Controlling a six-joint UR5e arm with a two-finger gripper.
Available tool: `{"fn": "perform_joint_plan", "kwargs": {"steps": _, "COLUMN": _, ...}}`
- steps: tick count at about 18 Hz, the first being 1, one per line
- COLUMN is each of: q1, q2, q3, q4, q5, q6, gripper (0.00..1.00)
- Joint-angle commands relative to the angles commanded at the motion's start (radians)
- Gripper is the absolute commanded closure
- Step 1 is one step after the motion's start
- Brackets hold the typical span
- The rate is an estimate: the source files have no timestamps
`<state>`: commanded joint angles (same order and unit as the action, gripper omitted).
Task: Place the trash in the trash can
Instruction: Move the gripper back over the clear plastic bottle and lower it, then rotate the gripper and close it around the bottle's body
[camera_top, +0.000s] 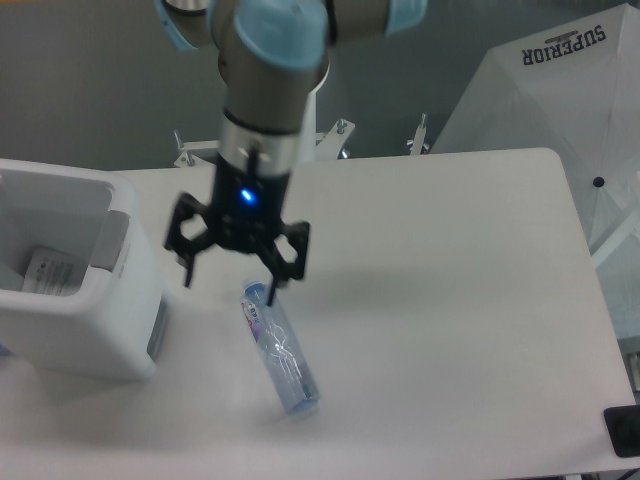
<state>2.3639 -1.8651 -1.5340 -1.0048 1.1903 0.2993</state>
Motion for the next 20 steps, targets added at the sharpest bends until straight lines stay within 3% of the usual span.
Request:
{"fn": "perform_joint_plan", "kwargs": {"steps": 5, "q1": -0.002, "q2": -0.127, "q3": 0.044, "q4": -0.005, "q5": 0.101, "q6": -0.071, "gripper": 0.0}}
{"fn": "perform_joint_plan", "kwargs": {"steps": 9, "q1": -0.005, "q2": -0.222, "q3": 0.135, "q4": -0.112, "q5": 0.164, "q6": -0.118, "gripper": 0.0}}
{"fn": "perform_joint_plan", "kwargs": {"steps": 20, "q1": -0.038, "q2": -0.342, "q3": 0.199, "q4": -0.284, "q5": 0.249, "q6": -0.126, "gripper": 0.0}}
